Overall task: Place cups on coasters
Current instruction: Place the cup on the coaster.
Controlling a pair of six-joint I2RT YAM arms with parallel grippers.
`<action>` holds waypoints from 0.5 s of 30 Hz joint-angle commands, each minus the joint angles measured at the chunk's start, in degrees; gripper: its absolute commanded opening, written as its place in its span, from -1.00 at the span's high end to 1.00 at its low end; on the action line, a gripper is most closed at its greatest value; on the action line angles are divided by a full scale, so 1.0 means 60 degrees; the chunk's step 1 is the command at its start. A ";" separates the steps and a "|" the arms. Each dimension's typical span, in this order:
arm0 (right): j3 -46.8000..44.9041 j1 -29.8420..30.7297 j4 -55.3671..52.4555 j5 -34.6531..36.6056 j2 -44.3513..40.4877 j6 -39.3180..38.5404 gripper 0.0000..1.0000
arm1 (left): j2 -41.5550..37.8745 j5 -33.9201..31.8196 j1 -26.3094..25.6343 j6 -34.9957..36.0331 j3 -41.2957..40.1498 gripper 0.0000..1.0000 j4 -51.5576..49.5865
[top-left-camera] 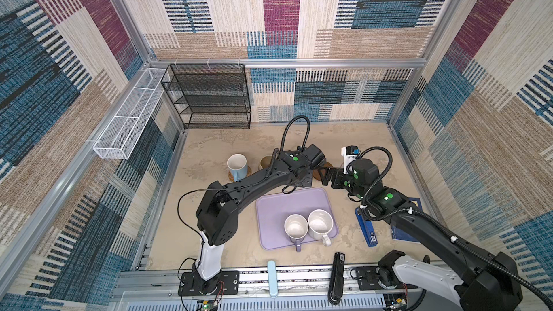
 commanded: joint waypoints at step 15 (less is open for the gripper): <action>-0.0647 -0.0010 0.0267 0.0389 -0.0443 -0.0027 -0.99 | 0.0999 -0.0005 0.0358 -0.0528 0.0658 1.00 0.0247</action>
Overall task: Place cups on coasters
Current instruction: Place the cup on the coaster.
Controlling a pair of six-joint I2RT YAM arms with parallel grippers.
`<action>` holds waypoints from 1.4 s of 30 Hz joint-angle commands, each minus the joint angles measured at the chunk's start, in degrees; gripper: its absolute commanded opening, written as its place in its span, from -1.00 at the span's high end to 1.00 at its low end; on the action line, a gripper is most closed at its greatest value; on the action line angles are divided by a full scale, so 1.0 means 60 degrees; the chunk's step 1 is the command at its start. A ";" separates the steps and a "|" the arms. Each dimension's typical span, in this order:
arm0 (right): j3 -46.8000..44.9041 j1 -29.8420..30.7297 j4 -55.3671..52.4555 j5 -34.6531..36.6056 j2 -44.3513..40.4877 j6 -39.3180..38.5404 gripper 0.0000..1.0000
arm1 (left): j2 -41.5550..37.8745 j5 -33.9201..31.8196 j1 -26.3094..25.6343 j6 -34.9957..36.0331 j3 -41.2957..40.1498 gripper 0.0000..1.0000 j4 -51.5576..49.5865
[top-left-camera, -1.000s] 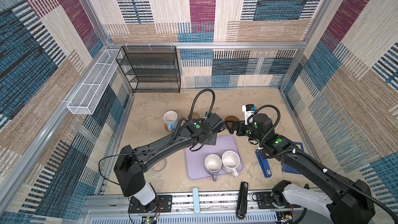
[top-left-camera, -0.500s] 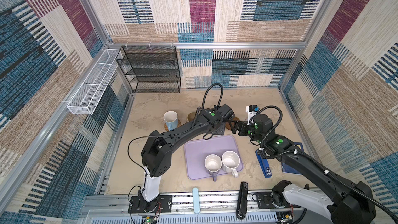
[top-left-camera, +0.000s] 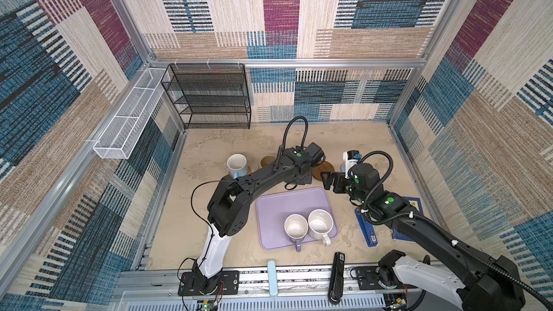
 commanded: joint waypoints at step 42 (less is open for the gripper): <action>-0.0479 0.0003 0.0287 0.0032 -0.0299 0.0069 -0.99 | 0.0237 -0.0308 0.0115 -0.0151 -0.0517 0.21 0.1169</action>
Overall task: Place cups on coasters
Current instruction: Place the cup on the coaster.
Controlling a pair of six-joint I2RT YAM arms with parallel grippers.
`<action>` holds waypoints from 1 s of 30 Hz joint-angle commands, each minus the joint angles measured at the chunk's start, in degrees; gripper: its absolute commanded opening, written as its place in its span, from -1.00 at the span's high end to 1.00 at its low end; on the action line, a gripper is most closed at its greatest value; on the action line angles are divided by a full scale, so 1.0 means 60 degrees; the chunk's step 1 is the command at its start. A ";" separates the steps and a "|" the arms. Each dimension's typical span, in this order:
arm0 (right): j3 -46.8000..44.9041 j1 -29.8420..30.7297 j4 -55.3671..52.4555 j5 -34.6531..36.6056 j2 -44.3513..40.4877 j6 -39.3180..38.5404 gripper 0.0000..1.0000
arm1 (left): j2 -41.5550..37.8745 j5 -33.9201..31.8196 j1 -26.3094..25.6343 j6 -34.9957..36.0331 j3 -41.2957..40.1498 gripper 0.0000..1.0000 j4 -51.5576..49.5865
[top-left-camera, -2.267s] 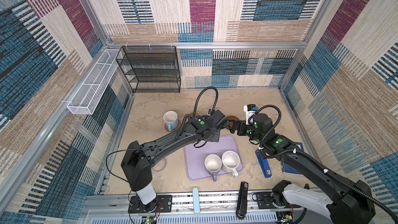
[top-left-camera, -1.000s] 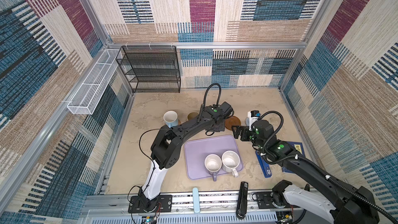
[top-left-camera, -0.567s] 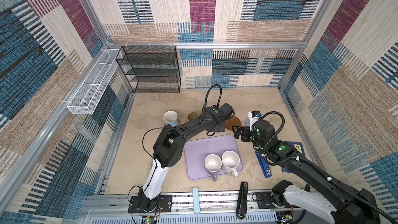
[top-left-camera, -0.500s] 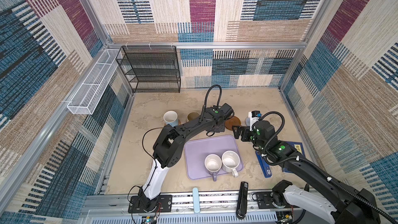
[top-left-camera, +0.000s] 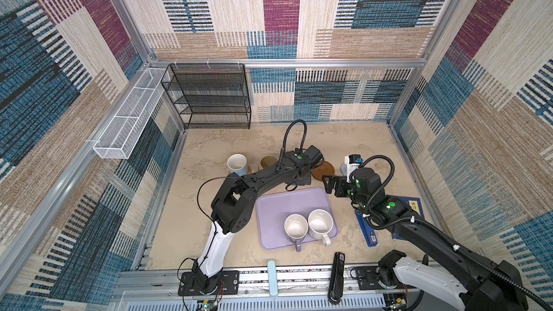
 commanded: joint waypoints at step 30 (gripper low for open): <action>0.0922 0.1854 -0.2175 -0.1506 -0.0693 0.0431 -0.93 | -0.6487 0.2280 0.0084 0.0710 -0.4379 -0.99 0.1778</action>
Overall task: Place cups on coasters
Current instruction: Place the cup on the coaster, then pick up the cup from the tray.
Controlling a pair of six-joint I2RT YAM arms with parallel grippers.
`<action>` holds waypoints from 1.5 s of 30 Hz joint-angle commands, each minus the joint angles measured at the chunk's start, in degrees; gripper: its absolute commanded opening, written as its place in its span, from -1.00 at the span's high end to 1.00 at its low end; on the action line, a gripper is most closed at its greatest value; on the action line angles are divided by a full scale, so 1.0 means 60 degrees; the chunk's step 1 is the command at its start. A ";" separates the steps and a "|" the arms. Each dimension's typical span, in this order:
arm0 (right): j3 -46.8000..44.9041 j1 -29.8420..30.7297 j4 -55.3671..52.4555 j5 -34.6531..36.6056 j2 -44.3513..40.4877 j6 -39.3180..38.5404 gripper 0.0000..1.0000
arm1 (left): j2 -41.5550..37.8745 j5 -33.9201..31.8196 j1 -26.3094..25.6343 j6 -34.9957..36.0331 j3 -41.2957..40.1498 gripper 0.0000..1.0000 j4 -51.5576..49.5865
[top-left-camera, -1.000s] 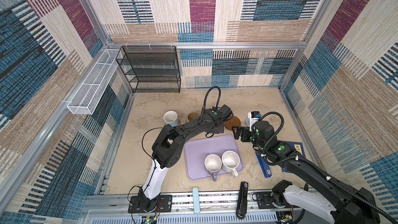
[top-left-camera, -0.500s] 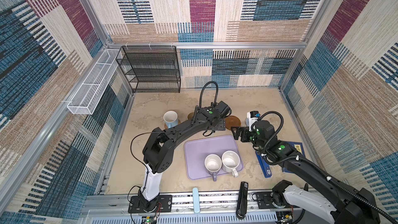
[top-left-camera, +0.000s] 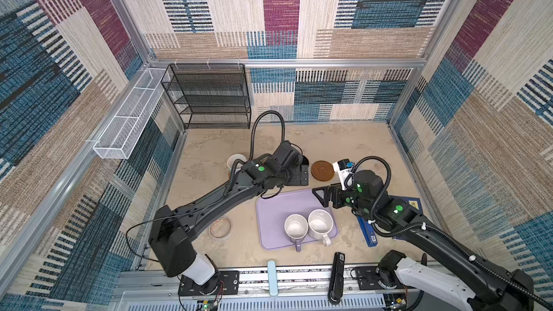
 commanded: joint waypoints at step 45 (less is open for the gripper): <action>0.0202 0.6515 -0.0615 0.2427 0.3094 0.4408 0.19 | -0.4333 0.2327 0.0387 -0.0650 -0.4397 -0.94 -0.0964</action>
